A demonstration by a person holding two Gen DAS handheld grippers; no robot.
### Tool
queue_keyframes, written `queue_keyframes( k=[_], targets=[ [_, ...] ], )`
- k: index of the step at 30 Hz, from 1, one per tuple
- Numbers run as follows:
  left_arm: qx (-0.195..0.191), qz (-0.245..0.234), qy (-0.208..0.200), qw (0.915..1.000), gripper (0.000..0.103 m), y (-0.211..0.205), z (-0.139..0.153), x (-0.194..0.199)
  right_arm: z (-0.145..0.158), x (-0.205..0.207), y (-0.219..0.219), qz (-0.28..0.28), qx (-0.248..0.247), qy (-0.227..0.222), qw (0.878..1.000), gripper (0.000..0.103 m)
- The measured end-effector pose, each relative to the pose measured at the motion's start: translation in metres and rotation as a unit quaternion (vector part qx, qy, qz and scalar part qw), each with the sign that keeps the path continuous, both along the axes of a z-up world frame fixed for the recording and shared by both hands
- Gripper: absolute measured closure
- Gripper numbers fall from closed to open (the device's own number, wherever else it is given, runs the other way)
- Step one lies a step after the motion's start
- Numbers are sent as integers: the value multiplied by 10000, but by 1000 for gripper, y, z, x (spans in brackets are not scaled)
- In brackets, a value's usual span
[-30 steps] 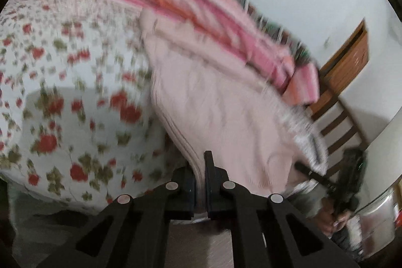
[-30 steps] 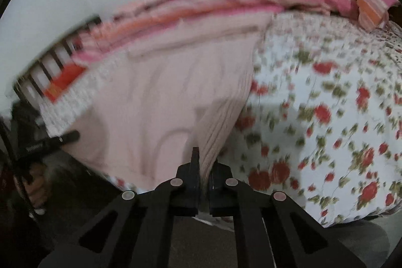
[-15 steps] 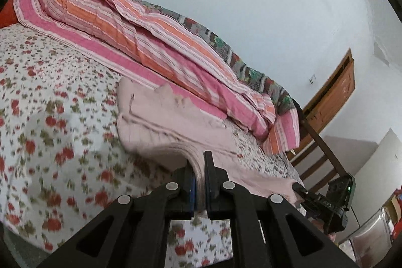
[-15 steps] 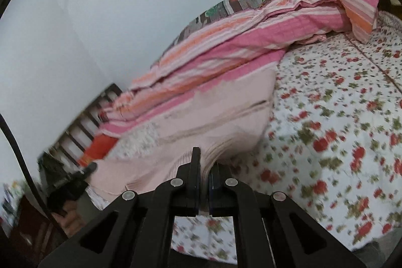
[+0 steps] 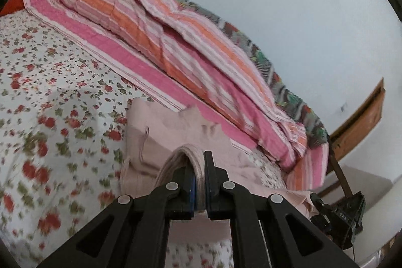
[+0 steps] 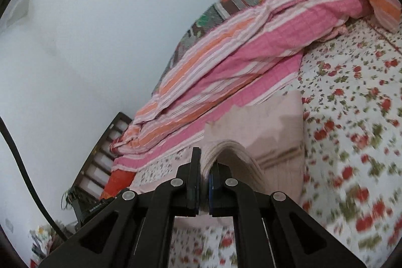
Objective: Fold small clothes
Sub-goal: 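Lift the hem with both grippers and fold it toward the collar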
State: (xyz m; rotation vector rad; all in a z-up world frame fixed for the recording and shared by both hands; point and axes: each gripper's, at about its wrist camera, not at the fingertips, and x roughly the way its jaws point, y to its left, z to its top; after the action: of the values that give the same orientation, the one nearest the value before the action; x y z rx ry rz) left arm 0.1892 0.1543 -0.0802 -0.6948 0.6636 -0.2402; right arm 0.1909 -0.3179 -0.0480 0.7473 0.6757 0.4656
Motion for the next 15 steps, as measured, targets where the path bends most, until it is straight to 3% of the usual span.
queue_keyframes(
  k=[9, 15],
  targets=[
    [-227, 127, 431, 9987, 97, 7, -43, 82, -51, 89, 3, 6, 155, 780, 9968, 98],
    [-129, 15, 533, 9985, 96, 0, -62, 115, -78, 127, 11, 43, -203, 1080, 9939, 98]
  ],
)
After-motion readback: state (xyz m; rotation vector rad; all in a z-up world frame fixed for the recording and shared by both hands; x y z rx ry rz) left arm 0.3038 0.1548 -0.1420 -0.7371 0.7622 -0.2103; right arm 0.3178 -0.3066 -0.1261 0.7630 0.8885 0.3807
